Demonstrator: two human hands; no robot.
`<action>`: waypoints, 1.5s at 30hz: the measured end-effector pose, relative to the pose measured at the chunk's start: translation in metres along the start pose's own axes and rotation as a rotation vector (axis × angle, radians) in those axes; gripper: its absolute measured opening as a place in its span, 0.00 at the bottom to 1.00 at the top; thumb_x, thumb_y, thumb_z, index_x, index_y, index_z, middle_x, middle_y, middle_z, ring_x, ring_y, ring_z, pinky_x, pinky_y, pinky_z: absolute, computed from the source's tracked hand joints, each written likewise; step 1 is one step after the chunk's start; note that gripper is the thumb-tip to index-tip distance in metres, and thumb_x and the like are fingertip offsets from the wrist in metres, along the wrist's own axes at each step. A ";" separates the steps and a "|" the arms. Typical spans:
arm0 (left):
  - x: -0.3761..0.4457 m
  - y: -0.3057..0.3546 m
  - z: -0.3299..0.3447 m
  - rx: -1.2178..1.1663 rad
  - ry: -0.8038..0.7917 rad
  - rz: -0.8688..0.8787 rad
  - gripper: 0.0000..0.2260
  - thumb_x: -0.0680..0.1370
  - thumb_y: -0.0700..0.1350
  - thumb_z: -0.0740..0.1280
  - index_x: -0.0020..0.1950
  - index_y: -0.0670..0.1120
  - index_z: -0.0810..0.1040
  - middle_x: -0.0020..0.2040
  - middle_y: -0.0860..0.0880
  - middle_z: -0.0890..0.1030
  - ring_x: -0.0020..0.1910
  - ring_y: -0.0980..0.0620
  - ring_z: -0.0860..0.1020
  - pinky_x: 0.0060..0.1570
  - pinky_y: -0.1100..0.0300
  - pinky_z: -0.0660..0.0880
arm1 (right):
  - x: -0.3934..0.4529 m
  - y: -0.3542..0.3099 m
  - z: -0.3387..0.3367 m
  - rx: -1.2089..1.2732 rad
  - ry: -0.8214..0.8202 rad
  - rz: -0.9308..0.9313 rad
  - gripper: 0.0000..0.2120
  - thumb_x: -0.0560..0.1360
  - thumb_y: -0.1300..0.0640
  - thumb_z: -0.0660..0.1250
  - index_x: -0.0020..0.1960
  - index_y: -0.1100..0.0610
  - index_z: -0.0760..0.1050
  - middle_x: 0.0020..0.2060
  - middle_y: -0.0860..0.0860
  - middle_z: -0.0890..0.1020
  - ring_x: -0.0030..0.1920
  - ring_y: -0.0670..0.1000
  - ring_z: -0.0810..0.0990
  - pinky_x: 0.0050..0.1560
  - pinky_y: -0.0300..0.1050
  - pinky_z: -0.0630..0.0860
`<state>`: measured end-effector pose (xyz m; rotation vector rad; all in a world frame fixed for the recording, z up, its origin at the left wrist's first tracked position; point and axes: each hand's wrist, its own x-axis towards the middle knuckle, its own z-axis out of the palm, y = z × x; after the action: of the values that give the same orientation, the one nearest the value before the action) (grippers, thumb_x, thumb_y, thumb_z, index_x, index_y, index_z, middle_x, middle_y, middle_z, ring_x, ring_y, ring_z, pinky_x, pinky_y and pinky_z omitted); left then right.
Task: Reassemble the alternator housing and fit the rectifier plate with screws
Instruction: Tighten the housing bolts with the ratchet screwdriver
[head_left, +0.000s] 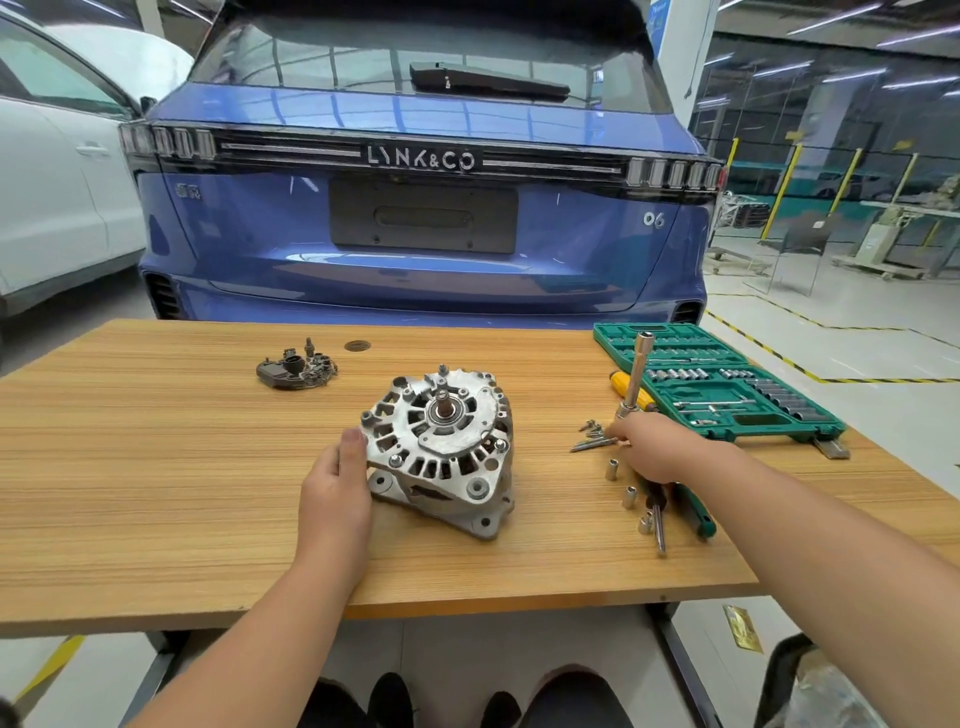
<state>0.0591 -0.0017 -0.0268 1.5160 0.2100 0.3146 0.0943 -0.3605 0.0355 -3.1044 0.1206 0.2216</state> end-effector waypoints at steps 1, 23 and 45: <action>0.000 0.000 0.000 -0.001 -0.005 -0.002 0.31 0.64 0.85 0.55 0.52 0.67 0.82 0.51 0.59 0.85 0.54 0.53 0.81 0.53 0.50 0.78 | 0.002 0.000 0.002 -0.005 0.000 -0.004 0.23 0.82 0.62 0.58 0.76 0.51 0.69 0.74 0.54 0.71 0.73 0.56 0.69 0.71 0.51 0.70; 0.012 -0.004 0.010 -0.030 0.008 -0.073 0.28 0.79 0.71 0.55 0.71 0.58 0.75 0.59 0.60 0.81 0.61 0.54 0.77 0.58 0.55 0.70 | 0.017 0.005 0.014 -0.164 0.050 -0.110 0.14 0.81 0.60 0.61 0.64 0.48 0.75 0.59 0.49 0.75 0.58 0.53 0.75 0.55 0.50 0.77; 0.004 -0.002 0.004 -0.054 -0.126 0.022 0.31 0.66 0.79 0.63 0.61 0.63 0.77 0.56 0.62 0.84 0.59 0.58 0.80 0.56 0.55 0.75 | 0.008 0.003 0.006 -0.093 0.068 -0.142 0.13 0.83 0.57 0.60 0.63 0.53 0.80 0.57 0.52 0.80 0.55 0.53 0.78 0.58 0.49 0.78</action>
<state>0.0642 -0.0046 -0.0282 1.4802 0.0845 0.2398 0.1006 -0.3638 0.0283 -3.1956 -0.1122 0.1219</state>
